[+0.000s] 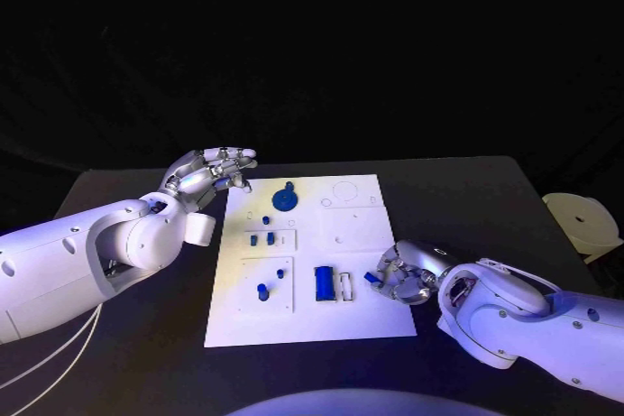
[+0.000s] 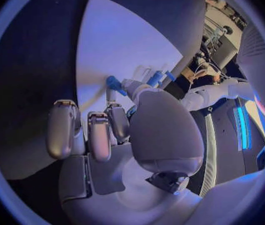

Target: Assemble the parts on the task board

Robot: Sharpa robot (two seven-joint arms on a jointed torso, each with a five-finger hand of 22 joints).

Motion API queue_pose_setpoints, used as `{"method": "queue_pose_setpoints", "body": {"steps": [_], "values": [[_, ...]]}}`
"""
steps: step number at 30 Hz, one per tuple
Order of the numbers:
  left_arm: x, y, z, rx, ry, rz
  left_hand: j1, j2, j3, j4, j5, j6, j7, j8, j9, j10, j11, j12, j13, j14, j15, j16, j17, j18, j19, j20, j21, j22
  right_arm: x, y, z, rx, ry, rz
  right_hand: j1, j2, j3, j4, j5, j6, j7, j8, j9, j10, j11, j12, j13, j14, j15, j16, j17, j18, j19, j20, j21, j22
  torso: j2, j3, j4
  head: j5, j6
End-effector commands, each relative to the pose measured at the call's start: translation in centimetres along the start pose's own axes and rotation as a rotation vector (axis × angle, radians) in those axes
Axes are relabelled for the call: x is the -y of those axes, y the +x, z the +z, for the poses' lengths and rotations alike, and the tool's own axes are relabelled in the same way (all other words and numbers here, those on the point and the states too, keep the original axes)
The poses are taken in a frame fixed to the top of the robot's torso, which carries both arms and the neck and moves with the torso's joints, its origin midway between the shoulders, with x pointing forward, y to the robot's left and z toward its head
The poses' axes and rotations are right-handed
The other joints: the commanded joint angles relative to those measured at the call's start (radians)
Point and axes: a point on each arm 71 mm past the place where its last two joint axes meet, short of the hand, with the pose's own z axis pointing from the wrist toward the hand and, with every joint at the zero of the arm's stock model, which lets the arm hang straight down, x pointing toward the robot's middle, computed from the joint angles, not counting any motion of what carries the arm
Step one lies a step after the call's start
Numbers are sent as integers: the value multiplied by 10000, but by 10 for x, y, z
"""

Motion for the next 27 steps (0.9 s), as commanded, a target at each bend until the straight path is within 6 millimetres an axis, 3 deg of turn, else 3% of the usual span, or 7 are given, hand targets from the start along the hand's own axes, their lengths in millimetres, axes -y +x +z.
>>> {"method": "queue_pose_setpoints", "body": {"steps": [1,11,16,19,22,27], "values": [[0,3,0,-218,68,-39,-87,7,7,-54,50,-37,8,-21,12,-69,-11,65,10,-62,0,45,9,58,-28,31,17,14,-5,1,0,-15,129,1680,-138,-5,895,-854,43,-13,-90,68,74,73,-14,34,520,838,-61,-18,1449,8,162,-64,-19,1908,10,4,-6,9,-20],[0,6,1,-341,54,-55,-82,8,11,-63,52,-38,6,-21,14,-70,-13,69,10,-63,-1,46,9,59,-28,30,17,15,-16,11,6,-855,52,2172,-573,43,995,-771,55,-22,-90,142,175,113,-13,73,551,845,-59,-8,1474,8,165,-64,-22,1907,2,-6,13,24,-48],[0,6,1,-364,75,-55,-81,6,12,-68,52,-39,6,-22,15,-73,-13,71,9,-64,-2,46,9,60,-28,30,18,15,-17,15,8,-1157,105,2400,-919,90,1024,-655,30,-7,-93,174,223,142,-16,99,570,856,-61,11,1521,-1,186,-68,36,1920,-1,-1,-21,52,-72],[0,6,1,-385,79,-62,-81,6,12,-68,52,-39,6,-22,15,-73,-13,71,9,-64,-2,46,9,60,-28,30,18,15,-20,17,10,-1241,74,2468,-1181,48,965,-561,-65,25,-98,197,248,152,-18,105,577,858,-63,15,1531,-4,193,-70,54,1924,0,-1,-26,52,-70],[0,7,1,-407,81,-70,-112,-3,1,-58,49,-50,11,-28,16,-84,-7,74,7,-66,3,47,8,57,-32,34,14,14,-21,19,12,-1347,78,2466,-1459,1,797,-453,176,67,-107,223,279,169,-24,124,594,860,-68,19,1540,-4,194,-75,54,1924,-4,-5,-6,39,-77],[0,7,1,-434,81,-81,-140,-14,-9,-49,50,-74,18,-41,14,-92,-1,76,5,-68,8,48,8,55,-35,38,10,12,-20,20,14,-1433,134,2399,-1675,23,647,-325,37,98,-113,236,296,168,-27,114,590,861,-71,23,1551,-8,199,-77,71,1927,0,-9,7,47,-89]]}}
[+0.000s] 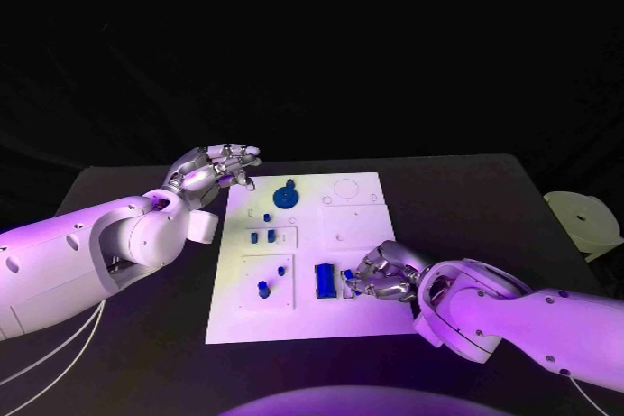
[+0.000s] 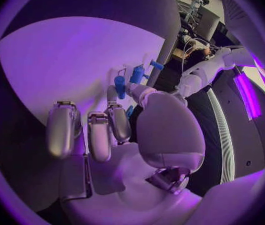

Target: Assemble the parts on the task board

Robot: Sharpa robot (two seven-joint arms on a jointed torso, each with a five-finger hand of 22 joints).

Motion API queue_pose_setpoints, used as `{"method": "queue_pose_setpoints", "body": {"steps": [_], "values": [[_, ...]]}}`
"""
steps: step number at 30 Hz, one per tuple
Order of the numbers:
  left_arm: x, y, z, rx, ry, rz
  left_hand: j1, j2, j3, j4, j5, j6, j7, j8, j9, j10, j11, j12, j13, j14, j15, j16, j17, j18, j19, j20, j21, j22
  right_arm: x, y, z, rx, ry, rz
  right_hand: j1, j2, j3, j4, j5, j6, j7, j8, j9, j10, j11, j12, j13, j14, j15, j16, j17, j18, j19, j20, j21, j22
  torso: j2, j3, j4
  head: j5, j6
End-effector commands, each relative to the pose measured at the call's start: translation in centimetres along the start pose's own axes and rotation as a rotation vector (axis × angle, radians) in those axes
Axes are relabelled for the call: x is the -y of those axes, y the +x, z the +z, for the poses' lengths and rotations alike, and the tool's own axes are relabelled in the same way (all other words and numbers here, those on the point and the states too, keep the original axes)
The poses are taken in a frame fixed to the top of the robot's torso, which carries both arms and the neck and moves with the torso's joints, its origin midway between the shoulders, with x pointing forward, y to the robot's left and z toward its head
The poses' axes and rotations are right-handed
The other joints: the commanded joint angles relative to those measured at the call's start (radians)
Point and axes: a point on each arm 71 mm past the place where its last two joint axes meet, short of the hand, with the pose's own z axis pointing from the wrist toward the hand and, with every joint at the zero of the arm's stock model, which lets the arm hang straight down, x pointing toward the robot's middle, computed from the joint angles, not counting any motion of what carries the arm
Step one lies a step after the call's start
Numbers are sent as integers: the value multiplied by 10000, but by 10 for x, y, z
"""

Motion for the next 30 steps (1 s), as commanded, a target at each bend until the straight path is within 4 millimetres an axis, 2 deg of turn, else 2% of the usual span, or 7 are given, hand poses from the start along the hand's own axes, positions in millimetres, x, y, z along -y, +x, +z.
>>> {"method": "queue_pose_setpoints", "body": {"steps": [1,2,4,12,19,30], "values": [[1,4,0,-268,80,-67,-135,-10,-8,-49,50,-74,18,-41,8,-92,-1,36,7,-69,8,48,8,56,-38,40,10,13,1,3,2,-378,13,-3,-190,47,-98,70,-191,147,-82,5,-5,61,10,31,594,862,-71,23,1554,-9,200,-77,42,1930,4,-2,14,12,-15],[1,4,0,-269,78,-67,-135,-10,-8,-49,50,-74,18,-41,8,-92,-1,36,7,-69,8,48,8,56,-38,40,10,13,1,3,2,-397,19,-24,-305,58,-185,156,-395,173,-87,16,3,65,9,38,601,863,-70,25,1559,-8,199,-77,40,1930,4,-2,14,12,-15],[1,3,0,-270,75,-67,-135,-10,-8,-49,50,-74,18,-41,8,-92,-1,36,7,-69,8,48,8,56,-38,40,10,13,1,3,3,-427,16,-57,-376,45,-257,209,-475,178,-86,16,6,64,8,36,601,863,-73,25,1559,-6,195,-79,27,1927,0,3,1,32,-24],[1,4,0,-288,68,-74,-148,-17,-13,-46,50,-86,22,-47,7,-100,2,36,5,-70,11,49,8,56,-40,42,7,12,2,4,4,-500,37,-185,-530,-54,-499,330,-393,202,-89,22,19,60,6,29,602,859,-76,19,1546,0,184,-82,-4,1919,-4,-2,-12,43,-27],[1,4,0,-293,57,-76,-157,-19,-14,-45,52,-101,26,-56,5,-109,5,37,4,-70,13,50,7,56,-41,44,3,10,2,4,5,-515,38,-277,-809,-190,-1027,663,-561,213,-73,4,21,45,22,5,595,857,-64,15,1541,2,175,-75,-27,1913,-6,5,0,40,-38],[1,4,0,-297,49,-75,-165,-18,-13,-44,54,-112,29,-61,6,-116,7,39,2,-71,15,53,8,56,-41,47,0,8,3,3,5,-502,2,-362,-886,-249,-1361,877,-608,212,-69,-13,21,31,27,-18,585,855,-60,10,1532,8,163,-72,-63,1905,1,5,-12,54,-34]]}}
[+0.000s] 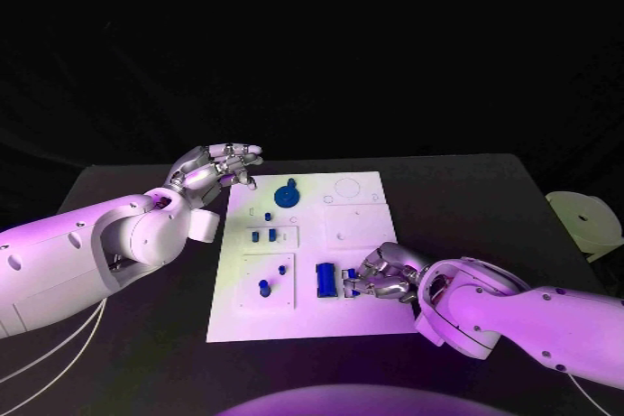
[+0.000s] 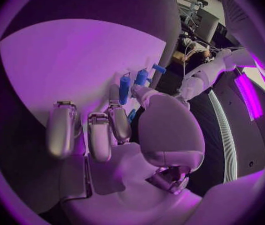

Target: Assemble the parts on the task board

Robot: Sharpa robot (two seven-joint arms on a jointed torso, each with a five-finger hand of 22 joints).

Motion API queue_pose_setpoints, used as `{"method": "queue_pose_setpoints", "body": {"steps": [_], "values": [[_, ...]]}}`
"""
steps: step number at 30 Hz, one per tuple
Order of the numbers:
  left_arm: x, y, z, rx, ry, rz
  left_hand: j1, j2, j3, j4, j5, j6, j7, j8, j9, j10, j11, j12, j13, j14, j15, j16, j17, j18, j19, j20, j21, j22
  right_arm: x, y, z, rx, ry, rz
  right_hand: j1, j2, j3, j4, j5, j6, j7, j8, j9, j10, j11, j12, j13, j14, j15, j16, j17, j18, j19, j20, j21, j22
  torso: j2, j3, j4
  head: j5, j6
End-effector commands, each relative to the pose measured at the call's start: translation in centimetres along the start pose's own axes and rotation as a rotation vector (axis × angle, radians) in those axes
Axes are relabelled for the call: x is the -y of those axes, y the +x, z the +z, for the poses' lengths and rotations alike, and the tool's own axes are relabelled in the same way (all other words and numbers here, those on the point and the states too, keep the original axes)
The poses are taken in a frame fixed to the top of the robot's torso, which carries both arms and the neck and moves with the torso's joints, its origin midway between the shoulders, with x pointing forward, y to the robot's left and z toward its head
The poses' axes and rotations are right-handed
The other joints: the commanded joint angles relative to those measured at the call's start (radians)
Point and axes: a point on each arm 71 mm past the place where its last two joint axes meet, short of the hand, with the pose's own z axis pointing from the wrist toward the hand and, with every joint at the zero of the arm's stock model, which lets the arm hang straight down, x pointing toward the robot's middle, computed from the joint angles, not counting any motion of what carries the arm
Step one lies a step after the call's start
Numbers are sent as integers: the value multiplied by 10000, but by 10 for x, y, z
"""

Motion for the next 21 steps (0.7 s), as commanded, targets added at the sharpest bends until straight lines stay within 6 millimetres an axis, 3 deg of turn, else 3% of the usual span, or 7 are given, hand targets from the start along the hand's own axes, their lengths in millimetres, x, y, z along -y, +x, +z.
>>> {"method": "queue_pose_setpoints", "body": {"steps": [1,21], "values": [[0,3,0,-218,57,-63,-111,4,-13,-44,54,-75,-7,-61,9,-59,-10,40,4,-71,15,53,8,56,-42,48,0,8,-1,2,0,-144,-126,-223,-104,-18,-133,44,-39,5,63,-61,-7,31,27,-20,587,817,-24,8,1527,8,164,-72,-60,1909,9,2,-6,11,0],[1,2,0,-210,50,-58,-126,7,-13,-39,56,-90,-2,-69,10,-67,-6,45,3,-69,19,58,8,56,-41,52,-4,6,-3,1,-2,-20,-352,-397,-213,24,-404,157,-90,18,55,-67,-5,33,23,-16,595,816,-27,5,1524,12,158,-72,-81,1904,4,1,0,17,14]]}}
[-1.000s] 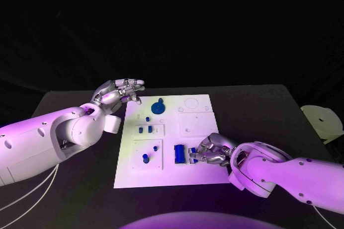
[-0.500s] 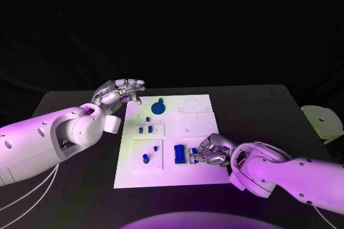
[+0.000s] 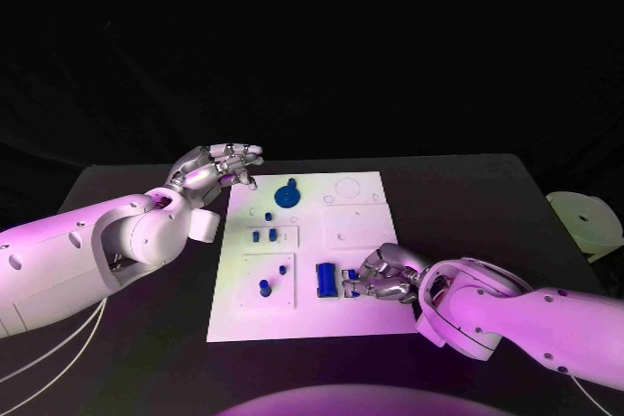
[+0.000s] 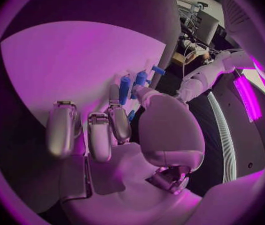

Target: Assemble the parts on the task board

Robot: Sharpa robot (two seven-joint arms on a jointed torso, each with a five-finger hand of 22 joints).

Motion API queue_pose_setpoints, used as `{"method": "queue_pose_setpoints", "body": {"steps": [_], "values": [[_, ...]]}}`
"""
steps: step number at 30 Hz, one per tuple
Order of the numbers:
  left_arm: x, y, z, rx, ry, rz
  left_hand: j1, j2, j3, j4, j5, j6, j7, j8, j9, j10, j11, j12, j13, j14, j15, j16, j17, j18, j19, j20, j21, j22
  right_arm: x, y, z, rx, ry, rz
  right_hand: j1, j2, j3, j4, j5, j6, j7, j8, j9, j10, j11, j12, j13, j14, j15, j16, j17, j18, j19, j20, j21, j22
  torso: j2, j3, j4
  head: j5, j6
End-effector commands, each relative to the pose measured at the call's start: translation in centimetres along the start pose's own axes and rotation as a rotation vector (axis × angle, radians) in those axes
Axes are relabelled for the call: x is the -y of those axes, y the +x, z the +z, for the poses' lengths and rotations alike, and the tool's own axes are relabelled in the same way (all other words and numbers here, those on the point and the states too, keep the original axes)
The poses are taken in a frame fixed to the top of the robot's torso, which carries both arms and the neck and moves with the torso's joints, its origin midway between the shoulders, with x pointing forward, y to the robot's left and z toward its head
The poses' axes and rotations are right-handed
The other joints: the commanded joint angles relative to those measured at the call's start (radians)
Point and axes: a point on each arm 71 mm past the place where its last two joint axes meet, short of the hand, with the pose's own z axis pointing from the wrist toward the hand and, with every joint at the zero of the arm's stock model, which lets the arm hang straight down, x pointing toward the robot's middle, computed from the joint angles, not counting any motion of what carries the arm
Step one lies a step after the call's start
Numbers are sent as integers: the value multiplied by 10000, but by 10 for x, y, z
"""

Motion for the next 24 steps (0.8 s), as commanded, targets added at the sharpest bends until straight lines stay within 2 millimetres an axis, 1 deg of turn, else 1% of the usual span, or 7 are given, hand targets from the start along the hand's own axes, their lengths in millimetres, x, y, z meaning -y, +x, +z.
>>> {"method": "queue_pose_setpoints", "body": {"steps": [1,6,11,16,21,24], "values": [[1,3,0,-199,58,-60,-103,-16,-13,-39,56,-91,-2,-69,12,-52,10,46,3,-69,19,58,8,56,-41,53,-4,6,-2,0,-1,77,-252,-247,-139,25,-85,5,-46,17,55,-42,-5,31,22,-21,592,816,-27,5,1523,14,154,-73,-58,1893,-3,1,3,1,23],[1,2,0,-194,56,-57,-113,-13,-14,-33,56,-93,0,-71,13,-54,12,48,3,-68,21,59,8,56,-41,54,-6,4,-2,-2,-2,278,-347,-359,-213,94,-176,9,4,15,53,-50,-7,35,20,-12,601,815,-28,2,1517,16,151,-73,-69,1891,-1,3,3,12,31],[0,2,0,-198,51,-60,-113,-13,-14,-33,56,-93,0,-71,13,-54,12,48,3,-68,21,59,8,56,-41,54,-6,4,-4,-2,-2,360,-427,-424,-224,110,-193,7,22,15,51,-51,-7,38,19,-6,606,816,-29,3,1521,15,153,-73,-64,1892,-2,-8,-5,4,62],[0,2,0,-194,45,-58,-113,-13,-14,-33,56,-93,0,-71,13,-54,12,48,3,-68,21,59,8,56,-41,54,-6,4,-4,-2,-3,385,-451,-460,-225,117,-199,5,30,16,51,-52,-7,37,18,-7,605,816,-29,3,1521,14,155,-73,-55,1894,4,2,-4,12,63],[0,2,0,-184,43,-52,-131,-6,-15,-21,57,-98,2,-73,14,-59,15,50,2,-67,24,62,9,55,-40,58,-11,2,-4,-2,-5,382,-476,-497,-225,126,-206,2,42,16,50,-52,-7,41,17,0,611,816,-29,3,1520,14,156,-74,-54,1894,-3,-12,10,-4,66],[0,2,0,-191,43,-56,-131,-6,-15,-21,57,-98,2,-73,14,-59,15,50,2,-67,24,62,9,55,-40,58,-11,2,-4,-3,-5,360,-475,-516,-225,126,-206,2,42,16,50,-52,-7,41,17,0,611,816,-29,3,1520,14,156,-74,-54,1894,-1,-9,10,-3,72]]}}
